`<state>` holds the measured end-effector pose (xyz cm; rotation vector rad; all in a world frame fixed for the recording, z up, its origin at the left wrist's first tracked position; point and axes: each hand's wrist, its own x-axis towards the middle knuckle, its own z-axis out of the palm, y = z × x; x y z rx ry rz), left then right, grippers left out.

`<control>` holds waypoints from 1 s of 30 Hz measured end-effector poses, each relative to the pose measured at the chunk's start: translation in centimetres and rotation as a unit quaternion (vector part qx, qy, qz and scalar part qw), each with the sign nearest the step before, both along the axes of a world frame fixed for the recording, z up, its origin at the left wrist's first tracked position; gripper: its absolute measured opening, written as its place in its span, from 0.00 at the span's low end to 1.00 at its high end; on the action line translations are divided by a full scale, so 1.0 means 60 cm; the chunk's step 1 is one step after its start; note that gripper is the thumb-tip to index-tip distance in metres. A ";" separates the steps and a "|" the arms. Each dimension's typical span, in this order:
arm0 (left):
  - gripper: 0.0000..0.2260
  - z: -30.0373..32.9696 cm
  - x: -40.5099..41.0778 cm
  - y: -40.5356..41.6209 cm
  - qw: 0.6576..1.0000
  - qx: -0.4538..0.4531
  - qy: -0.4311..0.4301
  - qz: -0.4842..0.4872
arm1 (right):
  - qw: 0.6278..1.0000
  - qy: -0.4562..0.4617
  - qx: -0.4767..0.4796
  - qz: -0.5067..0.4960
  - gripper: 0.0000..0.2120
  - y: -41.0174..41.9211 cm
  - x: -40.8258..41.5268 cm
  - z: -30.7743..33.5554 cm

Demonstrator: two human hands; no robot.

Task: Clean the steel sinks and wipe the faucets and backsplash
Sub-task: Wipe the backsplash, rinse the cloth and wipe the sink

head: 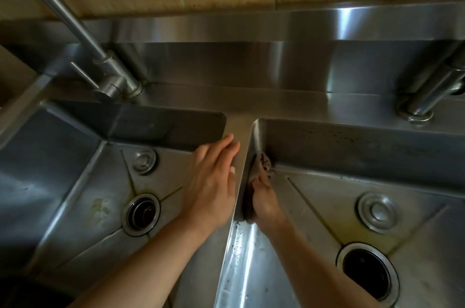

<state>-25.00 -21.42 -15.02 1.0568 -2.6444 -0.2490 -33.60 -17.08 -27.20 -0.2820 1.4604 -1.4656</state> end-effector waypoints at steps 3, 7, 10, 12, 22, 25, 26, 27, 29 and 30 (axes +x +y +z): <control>0.22 -0.002 0.002 -0.002 1.000 0.004 -0.006 0.005 | 0.998 -0.022 -0.039 0.037 0.28 0.048 0.019 0.082; 0.23 0.012 0.005 0.006 1.000 0.012 -0.009 -0.002 | 0.991 -0.044 -0.095 0.082 0.26 0.099 0.029 0.152; 0.23 0.027 0.038 0.032 1.000 0.013 0.002 0.024 | 0.992 -0.048 -0.096 0.073 0.24 0.102 0.041 0.145; 0.21 0.027 0.063 0.063 0.999 -0.003 -0.010 0.033 | 0.997 -0.009 -0.038 0.061 0.25 0.089 0.052 0.120; 0.21 0.004 0.074 0.111 0.998 -0.019 -0.034 0.058 | 0.985 -0.025 0.169 0.017 0.20 0.063 0.061 -0.046; 0.21 -0.001 0.077 0.110 0.998 -0.017 -0.022 0.058 | 0.991 -0.037 0.130 0.023 0.24 0.066 0.074 -0.016; 0.22 -0.002 0.079 0.110 0.998 -0.015 -0.019 0.058 | 0.991 -0.044 0.119 0.041 0.29 0.078 0.078 0.004; 0.22 -0.003 0.081 0.109 0.998 -0.011 -0.017 0.058 | 0.992 -0.047 0.095 0.073 0.32 0.096 0.081 0.021; 0.22 -0.005 0.081 0.106 0.998 0.006 -0.011 0.057 | 0.991 -0.046 0.012 0.124 0.27 0.143 0.085 0.080; 0.22 -0.004 0.080 0.106 0.998 0.020 -0.001 0.056 | 0.988 -0.046 -0.015 0.145 0.25 0.157 0.093 0.112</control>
